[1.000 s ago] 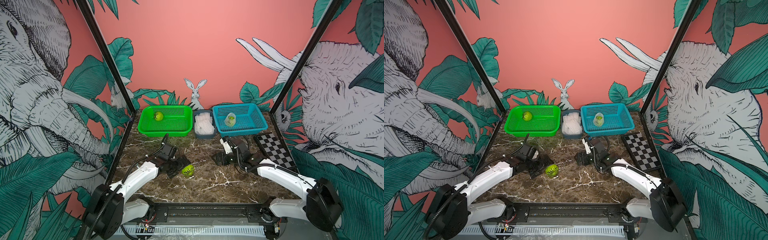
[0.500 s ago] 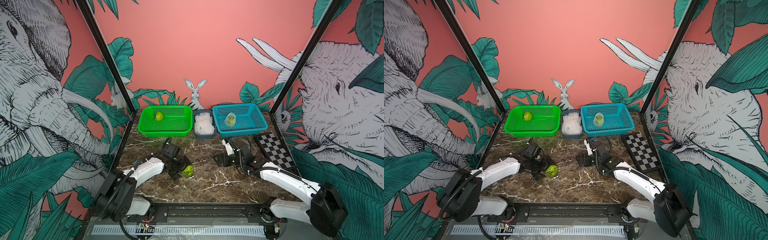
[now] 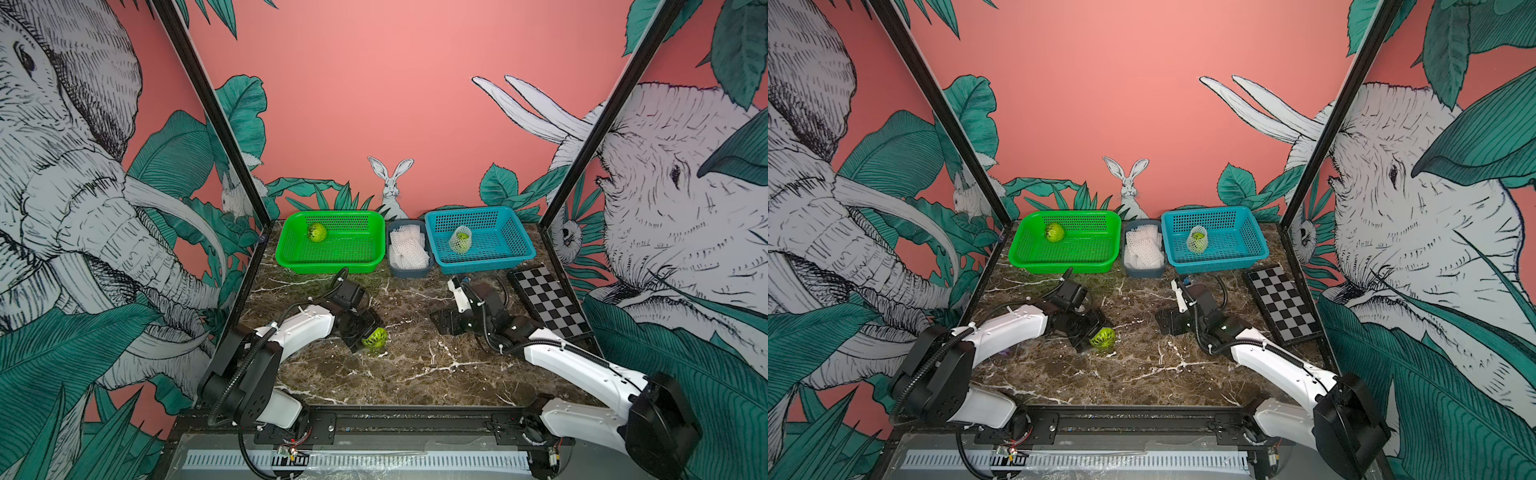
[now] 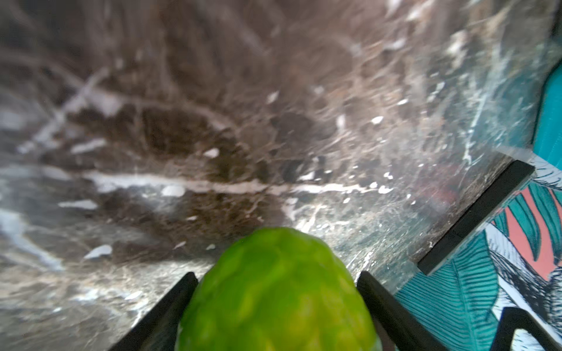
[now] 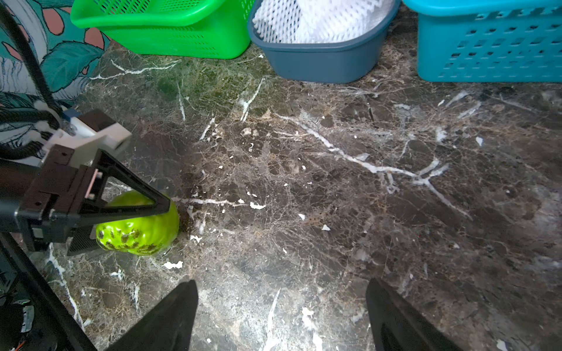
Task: Sleeve custard apples in foam nets
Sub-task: Pick up the custard apple from the center of the board, then place the custard apple at the center of the board.
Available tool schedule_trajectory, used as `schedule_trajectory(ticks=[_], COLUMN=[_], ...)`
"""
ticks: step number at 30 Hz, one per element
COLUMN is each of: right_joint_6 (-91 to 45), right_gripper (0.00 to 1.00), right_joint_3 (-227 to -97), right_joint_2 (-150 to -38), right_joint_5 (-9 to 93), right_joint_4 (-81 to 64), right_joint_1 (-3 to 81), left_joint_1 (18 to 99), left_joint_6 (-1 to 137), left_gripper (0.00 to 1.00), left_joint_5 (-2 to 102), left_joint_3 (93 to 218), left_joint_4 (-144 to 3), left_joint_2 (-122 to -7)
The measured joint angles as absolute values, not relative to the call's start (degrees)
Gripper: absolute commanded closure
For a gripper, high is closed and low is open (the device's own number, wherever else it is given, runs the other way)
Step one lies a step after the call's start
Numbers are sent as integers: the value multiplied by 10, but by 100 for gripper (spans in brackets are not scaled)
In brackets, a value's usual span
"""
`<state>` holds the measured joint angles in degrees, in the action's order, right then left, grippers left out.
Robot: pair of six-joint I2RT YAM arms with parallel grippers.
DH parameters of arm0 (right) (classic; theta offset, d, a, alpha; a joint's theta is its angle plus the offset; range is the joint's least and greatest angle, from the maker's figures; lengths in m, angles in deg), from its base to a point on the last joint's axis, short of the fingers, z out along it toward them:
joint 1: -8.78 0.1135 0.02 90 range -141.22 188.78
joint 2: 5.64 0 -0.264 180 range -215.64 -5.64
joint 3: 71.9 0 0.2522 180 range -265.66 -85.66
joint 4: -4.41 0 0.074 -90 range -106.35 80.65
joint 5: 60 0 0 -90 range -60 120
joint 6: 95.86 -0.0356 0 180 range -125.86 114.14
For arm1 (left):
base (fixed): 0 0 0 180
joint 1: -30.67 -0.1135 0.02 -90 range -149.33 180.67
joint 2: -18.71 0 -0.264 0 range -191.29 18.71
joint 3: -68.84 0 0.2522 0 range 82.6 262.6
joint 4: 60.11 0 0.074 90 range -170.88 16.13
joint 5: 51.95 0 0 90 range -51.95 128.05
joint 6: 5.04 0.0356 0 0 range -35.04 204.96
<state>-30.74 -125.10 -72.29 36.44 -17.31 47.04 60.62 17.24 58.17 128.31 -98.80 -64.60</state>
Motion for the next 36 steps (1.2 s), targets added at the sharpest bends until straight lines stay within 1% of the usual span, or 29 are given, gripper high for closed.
schedule_trajectory(ticks=[4, 8, 12, 17, 22, 25, 30, 36], right_joint_6=[-304, -293, -282, -276, -275, -275, -275, -275], right_gripper=[11, 11, 11, 10, 10, 10, 10, 10], right_joint_3=[-1251, -1251, -1255, -1256, -1256, -1256, -1259, -1274], right_joint_2=[-723, -717, -699, -671, -659, -660, -666, -674], right_joint_5=[358, 339, 317, 288, 271, 267, 263, 261], right_joint_4=[-174, -183, -199, -216, -224, -230, -235, -247], right_joint_1=[470, 470, 467, 456, 446, 443, 443, 443], left_joint_1=[623, 669, 718, 765, 775, 775, 779, 789], left_joint_6=[250, 339, 420, 517, 566, 576, 580, 580], left_gripper=[19, 19, 19, 21, 22, 23, 23, 23], left_joint_5=[492, 393, 333, 270, 255, 256, 265, 281], left_joint_3=[1386, 1445, 1427, 1318, 1219, 1181, 1153, 1152], left_joint_4=[-1055, -1052, -992, -839, -663, -553, -401, -296], left_joint_2=[-646, -644, -642, -624, -620, -637, -702, -784])
